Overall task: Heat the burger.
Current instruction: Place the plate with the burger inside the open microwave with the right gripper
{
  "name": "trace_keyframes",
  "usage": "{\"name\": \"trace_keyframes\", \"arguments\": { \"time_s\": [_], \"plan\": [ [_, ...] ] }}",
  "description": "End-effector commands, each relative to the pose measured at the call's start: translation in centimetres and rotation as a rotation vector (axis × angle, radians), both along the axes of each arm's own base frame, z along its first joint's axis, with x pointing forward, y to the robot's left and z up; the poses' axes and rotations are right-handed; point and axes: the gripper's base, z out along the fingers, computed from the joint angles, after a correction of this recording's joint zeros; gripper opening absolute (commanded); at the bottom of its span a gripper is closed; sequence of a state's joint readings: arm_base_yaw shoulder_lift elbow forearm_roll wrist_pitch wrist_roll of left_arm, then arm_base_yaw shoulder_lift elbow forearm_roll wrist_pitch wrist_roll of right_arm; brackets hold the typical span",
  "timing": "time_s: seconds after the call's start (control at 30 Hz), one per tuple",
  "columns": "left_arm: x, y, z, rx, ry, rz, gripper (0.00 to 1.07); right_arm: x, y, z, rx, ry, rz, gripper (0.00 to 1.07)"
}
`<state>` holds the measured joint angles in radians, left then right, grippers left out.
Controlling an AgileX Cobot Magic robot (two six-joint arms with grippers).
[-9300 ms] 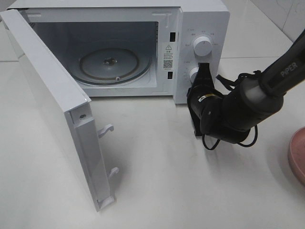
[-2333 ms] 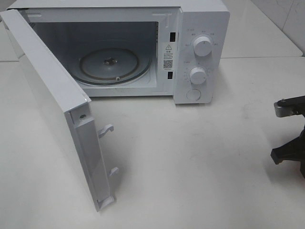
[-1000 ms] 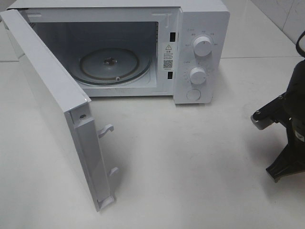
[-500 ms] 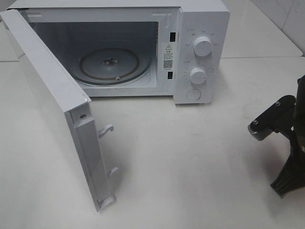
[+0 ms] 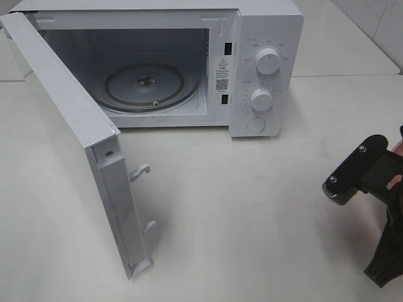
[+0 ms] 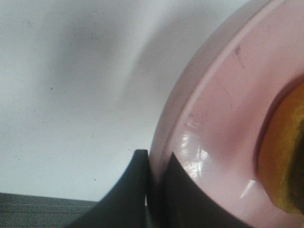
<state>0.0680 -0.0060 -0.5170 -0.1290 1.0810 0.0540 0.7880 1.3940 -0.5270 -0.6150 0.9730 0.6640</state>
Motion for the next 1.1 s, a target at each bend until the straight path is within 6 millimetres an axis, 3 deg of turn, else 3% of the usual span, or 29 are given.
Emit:
{"name": "trace_keyframes", "arguments": {
  "time_s": [0.03, 0.7, 1.1],
  "plan": [
    [-0.2, -0.1, 0.0, -0.004, -0.029, 0.0, 0.98, -0.7, -0.1, 0.5, -0.098, -0.006, 0.04, 0.0],
    [-0.2, -0.1, 0.0, -0.004, -0.029, 0.0, 0.98, -4.0, 3.8, 0.5, -0.083, -0.024, 0.305, 0.0],
    [-0.2, -0.1, 0.0, -0.004, -0.029, 0.0, 0.98, -4.2, 4.4, 0.5, -0.116, 0.004, 0.477, 0.0]
  ]
}}
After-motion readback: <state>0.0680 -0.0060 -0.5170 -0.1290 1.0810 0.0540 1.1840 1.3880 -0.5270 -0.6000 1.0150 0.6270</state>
